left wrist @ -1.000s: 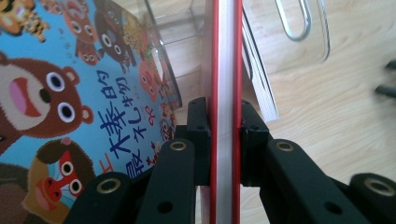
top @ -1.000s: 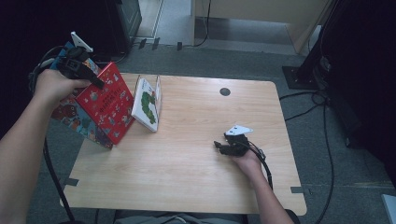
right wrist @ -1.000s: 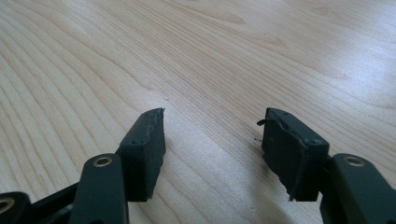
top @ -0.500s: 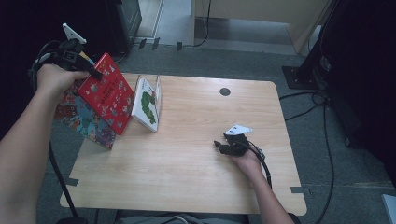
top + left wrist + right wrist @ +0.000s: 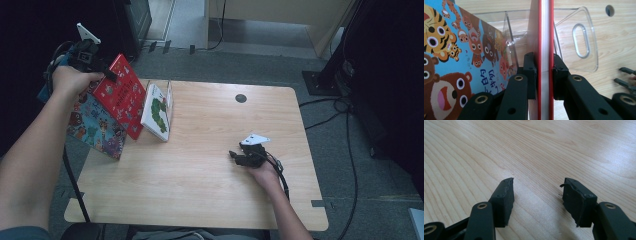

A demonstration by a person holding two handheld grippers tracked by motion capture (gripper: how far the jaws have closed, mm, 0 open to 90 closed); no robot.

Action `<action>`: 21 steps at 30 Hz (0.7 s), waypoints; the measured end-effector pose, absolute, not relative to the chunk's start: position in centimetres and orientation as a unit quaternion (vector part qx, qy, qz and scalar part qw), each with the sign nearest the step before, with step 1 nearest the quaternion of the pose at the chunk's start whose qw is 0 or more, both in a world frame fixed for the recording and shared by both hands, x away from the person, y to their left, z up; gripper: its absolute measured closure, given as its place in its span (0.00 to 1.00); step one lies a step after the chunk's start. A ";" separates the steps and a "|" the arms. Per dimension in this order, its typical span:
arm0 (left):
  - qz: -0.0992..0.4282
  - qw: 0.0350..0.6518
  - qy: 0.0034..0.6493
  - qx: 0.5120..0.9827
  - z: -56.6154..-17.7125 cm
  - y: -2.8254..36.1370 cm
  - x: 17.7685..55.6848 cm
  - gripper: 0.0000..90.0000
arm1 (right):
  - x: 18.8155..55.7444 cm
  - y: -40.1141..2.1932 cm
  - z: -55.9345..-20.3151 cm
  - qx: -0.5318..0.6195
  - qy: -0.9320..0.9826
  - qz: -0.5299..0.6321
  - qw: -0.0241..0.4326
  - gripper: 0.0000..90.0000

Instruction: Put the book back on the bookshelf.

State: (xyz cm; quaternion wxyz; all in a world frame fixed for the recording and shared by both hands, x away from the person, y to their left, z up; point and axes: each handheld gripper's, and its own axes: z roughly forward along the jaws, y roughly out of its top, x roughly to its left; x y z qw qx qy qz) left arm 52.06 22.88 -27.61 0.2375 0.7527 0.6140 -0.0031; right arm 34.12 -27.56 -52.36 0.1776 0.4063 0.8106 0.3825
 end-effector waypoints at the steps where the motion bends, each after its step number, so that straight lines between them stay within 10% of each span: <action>1: -0.004 0.243 0.616 0.749 -27.8 23.2 52.2 0.88 | 34.1 -27.6 -52.4 0.408 0.810 0.382 0.177 0.47; 21: 0.011 0.243 0.620 0.746 -28.1 23.9 51.8 0.66 | 33.7 -27.7 -52.3 0.412 0.808 0.381 0.177 0.46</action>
